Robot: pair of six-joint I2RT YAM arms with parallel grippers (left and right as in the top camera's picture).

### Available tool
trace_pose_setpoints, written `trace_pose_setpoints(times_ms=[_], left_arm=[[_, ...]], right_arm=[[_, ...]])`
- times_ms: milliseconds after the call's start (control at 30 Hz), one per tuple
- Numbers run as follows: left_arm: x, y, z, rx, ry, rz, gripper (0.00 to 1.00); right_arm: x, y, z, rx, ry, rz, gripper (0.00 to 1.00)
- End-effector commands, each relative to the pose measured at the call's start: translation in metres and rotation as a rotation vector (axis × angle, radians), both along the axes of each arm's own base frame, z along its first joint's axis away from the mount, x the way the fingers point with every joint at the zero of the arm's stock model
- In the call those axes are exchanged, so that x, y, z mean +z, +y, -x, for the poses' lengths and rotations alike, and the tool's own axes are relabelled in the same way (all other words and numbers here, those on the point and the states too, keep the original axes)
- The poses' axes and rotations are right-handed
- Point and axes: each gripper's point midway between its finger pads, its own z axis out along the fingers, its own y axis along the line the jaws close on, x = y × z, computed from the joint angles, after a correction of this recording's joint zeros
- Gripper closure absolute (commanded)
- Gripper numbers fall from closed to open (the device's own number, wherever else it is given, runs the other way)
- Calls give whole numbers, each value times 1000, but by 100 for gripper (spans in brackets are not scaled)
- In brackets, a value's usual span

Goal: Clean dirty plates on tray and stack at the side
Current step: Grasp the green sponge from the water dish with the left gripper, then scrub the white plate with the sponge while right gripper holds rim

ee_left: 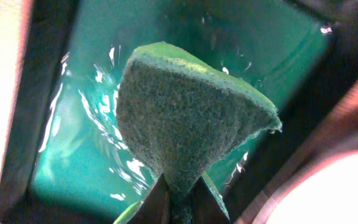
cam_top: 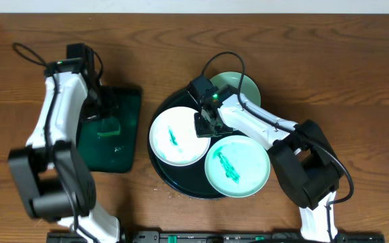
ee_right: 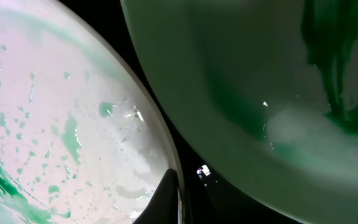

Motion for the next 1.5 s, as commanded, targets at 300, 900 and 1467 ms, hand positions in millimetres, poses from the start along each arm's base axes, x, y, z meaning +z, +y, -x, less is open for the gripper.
trace_pose_setpoints(times_ms=[300,900,1467], left_arm=[[-1,-92,29,100,73,45,93],[-95,-176,71,-13,116,54,93],[-83,-113,46,29,26,-229,93]], right_arm=[[-6,5,0,-6,53,-52,99],[-6,5,1,-10,66,-66,99],[-7,5,1,-10,67,-65,99]])
